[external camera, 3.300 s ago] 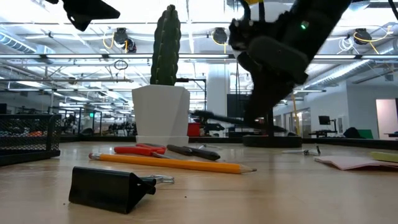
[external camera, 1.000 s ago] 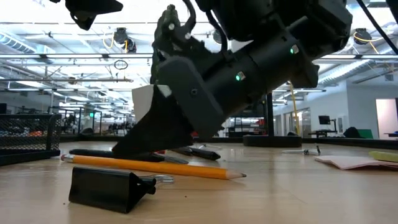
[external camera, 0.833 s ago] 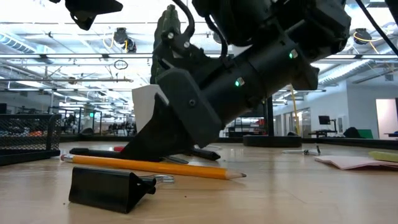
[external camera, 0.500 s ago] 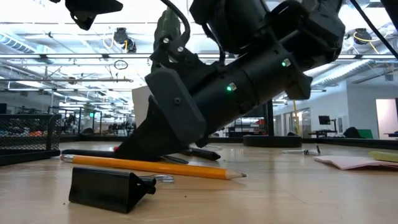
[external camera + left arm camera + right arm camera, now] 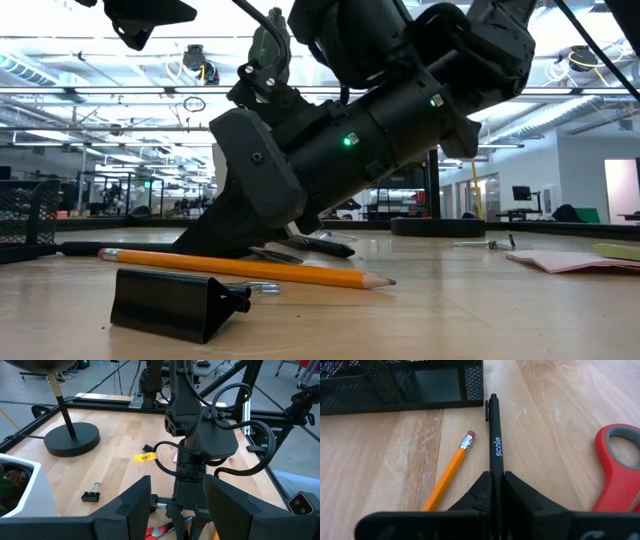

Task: Pick and place office supplies into organizer
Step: Put the left pen in the desk organizer

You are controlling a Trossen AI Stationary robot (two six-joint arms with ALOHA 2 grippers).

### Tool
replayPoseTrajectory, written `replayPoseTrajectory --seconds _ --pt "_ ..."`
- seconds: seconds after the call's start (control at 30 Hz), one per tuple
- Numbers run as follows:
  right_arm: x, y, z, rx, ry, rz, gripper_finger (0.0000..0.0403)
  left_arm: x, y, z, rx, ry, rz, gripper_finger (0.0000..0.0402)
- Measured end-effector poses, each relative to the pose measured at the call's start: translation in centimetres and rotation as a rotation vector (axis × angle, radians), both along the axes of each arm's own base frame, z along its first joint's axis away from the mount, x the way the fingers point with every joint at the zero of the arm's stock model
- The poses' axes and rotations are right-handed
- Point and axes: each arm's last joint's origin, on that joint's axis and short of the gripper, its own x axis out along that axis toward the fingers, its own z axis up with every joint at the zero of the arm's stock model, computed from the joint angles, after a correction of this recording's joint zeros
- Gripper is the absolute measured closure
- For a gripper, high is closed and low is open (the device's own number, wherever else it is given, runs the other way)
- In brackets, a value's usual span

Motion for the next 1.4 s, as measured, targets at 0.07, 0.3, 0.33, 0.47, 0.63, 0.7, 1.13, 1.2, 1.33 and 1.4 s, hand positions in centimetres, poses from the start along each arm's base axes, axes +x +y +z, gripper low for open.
replayPoseTrajectory --seconds 0.07,0.3,0.33,0.47,0.63,0.7,1.13,1.2,1.33,1.4 --pt "0.1 0.0 0.5 -0.003 -0.010 0.005 0.0379 0.0 0.0 0.0 0.000 0.000 0.000 0.0215" --pt "-0.5 0.7 3.8 -0.082 -0.028 0.019 0.0379 0.0 0.0 0.0 0.002 0.002 -0.001 0.0215" --pt "-0.7 0.8 4.3 -0.089 -0.024 0.024 0.0379 0.0 0.0 0.0 0.001 0.000 0.000 0.0215" --pt "-1.3 1.4 6.5 -0.144 -0.045 -0.002 0.0379 0.0 0.0 0.0 0.001 0.000 -0.001 0.0215" --pt "-2.9 2.0 8.3 -0.179 -0.078 -0.015 0.0379 0.0 0.0 0.0 -0.002 -0.004 0.000 0.0215" --pt "-3.8 2.0 9.2 -0.192 -0.102 -0.040 0.0379 0.0 -0.1 0.1 -0.006 -0.011 -0.002 0.0215" --pt "-10.5 1.5 13.3 -0.139 -0.434 -0.100 0.0379 -0.3 0.8 -1.7 -0.095 -0.308 0.008 0.0215" --pt "-10.9 1.3 13.8 -0.135 -0.489 -0.098 0.0379 -0.6 1.0 -2.0 -0.124 -0.361 -0.006 0.0215" --pt "-10.9 1.1 14.4 -0.175 -0.542 -0.087 0.0379 -1.2 1.4 -2.8 -0.157 -0.430 -0.003 0.0215" --pt "-10.8 1.0 14.8 -0.192 -0.578 -0.085 0.0379 -1.5 1.6 -3.0 -0.172 -0.457 -0.004 0.0215"
